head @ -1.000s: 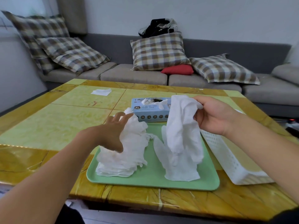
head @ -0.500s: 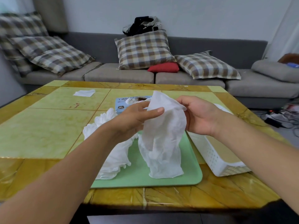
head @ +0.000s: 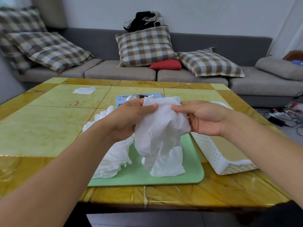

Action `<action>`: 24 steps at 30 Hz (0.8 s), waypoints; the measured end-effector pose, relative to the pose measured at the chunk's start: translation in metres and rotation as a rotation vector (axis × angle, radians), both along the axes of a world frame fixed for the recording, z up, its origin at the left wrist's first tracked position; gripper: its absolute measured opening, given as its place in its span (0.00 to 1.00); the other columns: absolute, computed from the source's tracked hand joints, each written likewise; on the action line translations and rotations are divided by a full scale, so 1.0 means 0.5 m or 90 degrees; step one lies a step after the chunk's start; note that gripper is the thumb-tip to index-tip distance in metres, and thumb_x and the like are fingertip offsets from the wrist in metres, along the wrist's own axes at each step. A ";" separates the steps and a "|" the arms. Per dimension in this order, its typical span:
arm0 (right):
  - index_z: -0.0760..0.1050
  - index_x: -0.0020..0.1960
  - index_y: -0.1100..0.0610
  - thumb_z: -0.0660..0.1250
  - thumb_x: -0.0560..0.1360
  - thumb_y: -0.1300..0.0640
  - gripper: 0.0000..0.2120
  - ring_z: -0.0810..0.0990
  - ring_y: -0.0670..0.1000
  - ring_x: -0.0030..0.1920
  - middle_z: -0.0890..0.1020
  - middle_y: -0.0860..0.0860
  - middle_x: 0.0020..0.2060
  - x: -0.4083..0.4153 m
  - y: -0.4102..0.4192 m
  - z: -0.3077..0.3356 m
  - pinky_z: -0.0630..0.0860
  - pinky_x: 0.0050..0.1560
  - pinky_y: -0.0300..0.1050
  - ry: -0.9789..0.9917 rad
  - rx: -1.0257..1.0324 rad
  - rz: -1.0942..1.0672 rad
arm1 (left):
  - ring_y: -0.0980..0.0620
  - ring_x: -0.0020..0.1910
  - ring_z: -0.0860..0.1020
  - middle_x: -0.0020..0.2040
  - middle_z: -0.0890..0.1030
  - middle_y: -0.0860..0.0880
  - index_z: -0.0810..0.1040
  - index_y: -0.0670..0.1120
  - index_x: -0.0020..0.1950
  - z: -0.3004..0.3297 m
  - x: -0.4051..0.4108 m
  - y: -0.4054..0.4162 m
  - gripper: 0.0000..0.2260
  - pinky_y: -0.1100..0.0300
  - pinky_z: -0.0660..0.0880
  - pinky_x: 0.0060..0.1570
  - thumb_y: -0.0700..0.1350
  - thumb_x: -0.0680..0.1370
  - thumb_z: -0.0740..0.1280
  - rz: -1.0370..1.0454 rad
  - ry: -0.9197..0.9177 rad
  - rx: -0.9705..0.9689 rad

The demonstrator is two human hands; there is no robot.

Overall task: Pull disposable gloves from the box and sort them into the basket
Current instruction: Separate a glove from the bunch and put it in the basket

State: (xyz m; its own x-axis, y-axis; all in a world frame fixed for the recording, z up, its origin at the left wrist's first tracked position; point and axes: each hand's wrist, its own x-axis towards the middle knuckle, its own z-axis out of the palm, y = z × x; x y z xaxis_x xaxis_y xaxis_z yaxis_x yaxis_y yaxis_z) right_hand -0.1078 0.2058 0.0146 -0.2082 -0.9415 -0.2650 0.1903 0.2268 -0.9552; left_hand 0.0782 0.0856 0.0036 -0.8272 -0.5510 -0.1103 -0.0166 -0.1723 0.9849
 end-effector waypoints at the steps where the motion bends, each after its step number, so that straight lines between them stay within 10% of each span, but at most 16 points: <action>1: 0.77 0.65 0.65 0.69 0.74 0.59 0.20 0.85 0.54 0.47 0.84 0.58 0.55 -0.004 -0.003 -0.007 0.83 0.50 0.49 -0.004 0.013 0.007 | 0.47 0.50 0.85 0.55 0.86 0.43 0.82 0.42 0.61 -0.002 -0.001 -0.008 0.11 0.53 0.82 0.52 0.43 0.82 0.66 0.000 -0.029 0.002; 7: 0.79 0.58 0.58 0.62 0.82 0.62 0.09 0.82 0.52 0.46 0.84 0.55 0.52 -0.012 -0.043 -0.055 0.81 0.50 0.47 0.058 0.079 -0.034 | 0.51 0.42 0.84 0.50 0.86 0.47 0.84 0.46 0.53 -0.042 -0.039 -0.035 0.05 0.58 0.80 0.43 0.44 0.81 0.69 0.067 -0.181 -0.051; 14: 0.82 0.55 0.55 0.67 0.80 0.64 0.08 0.84 0.44 0.51 0.86 0.48 0.49 -0.017 -0.038 0.029 0.78 0.54 0.38 0.325 -0.384 -0.115 | 0.54 0.51 0.84 0.52 0.87 0.51 0.84 0.47 0.58 0.027 -0.041 -0.036 0.08 0.61 0.79 0.55 0.42 0.82 0.67 0.144 0.178 -0.393; 18: 0.80 0.39 0.59 0.73 0.76 0.63 0.08 0.73 0.39 0.37 0.78 0.43 0.35 -0.033 -0.031 -0.064 0.72 0.43 0.41 0.622 -0.186 0.056 | 0.61 0.46 0.82 0.48 0.87 0.52 0.86 0.42 0.54 -0.055 -0.013 -0.062 0.07 0.69 0.76 0.51 0.42 0.79 0.71 0.004 -0.048 -0.506; 24: 0.86 0.46 0.51 0.72 0.76 0.57 0.04 0.83 0.44 0.49 0.86 0.44 0.44 -0.050 -0.025 -0.138 0.80 0.55 0.51 0.871 0.050 0.276 | 0.69 0.43 0.80 0.47 0.87 0.54 0.87 0.45 0.50 -0.148 -0.016 -0.049 0.07 0.69 0.75 0.51 0.46 0.75 0.76 -0.227 -0.286 -0.625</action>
